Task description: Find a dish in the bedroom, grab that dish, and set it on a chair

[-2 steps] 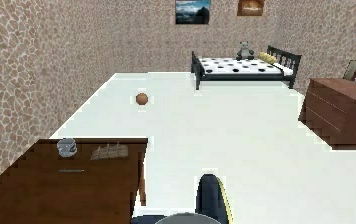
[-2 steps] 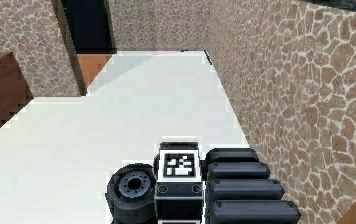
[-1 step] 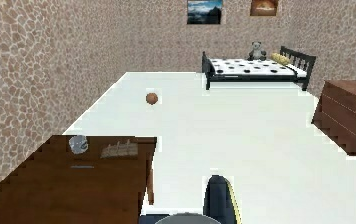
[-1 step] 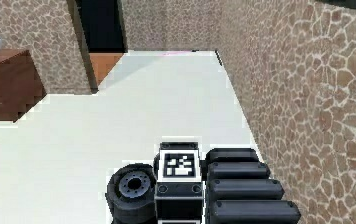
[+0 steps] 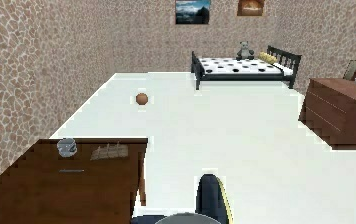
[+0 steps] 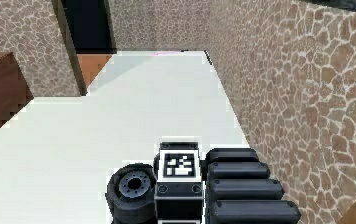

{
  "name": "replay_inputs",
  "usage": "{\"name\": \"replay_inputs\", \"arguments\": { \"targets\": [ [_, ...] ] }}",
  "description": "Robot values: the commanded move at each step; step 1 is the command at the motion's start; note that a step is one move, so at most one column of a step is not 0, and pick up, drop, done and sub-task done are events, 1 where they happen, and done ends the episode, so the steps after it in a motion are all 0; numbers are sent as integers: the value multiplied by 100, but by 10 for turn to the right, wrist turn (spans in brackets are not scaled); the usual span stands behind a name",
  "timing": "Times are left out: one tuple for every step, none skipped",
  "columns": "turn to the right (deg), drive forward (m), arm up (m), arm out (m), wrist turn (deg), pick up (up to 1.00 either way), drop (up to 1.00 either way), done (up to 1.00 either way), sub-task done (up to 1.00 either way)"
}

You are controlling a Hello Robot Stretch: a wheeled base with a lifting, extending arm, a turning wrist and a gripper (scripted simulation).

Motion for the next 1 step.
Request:
{"name": "replay_inputs", "arguments": {
  "targets": [
    [-60,0,0,0,0,0,0,0,0]
  ]
}}
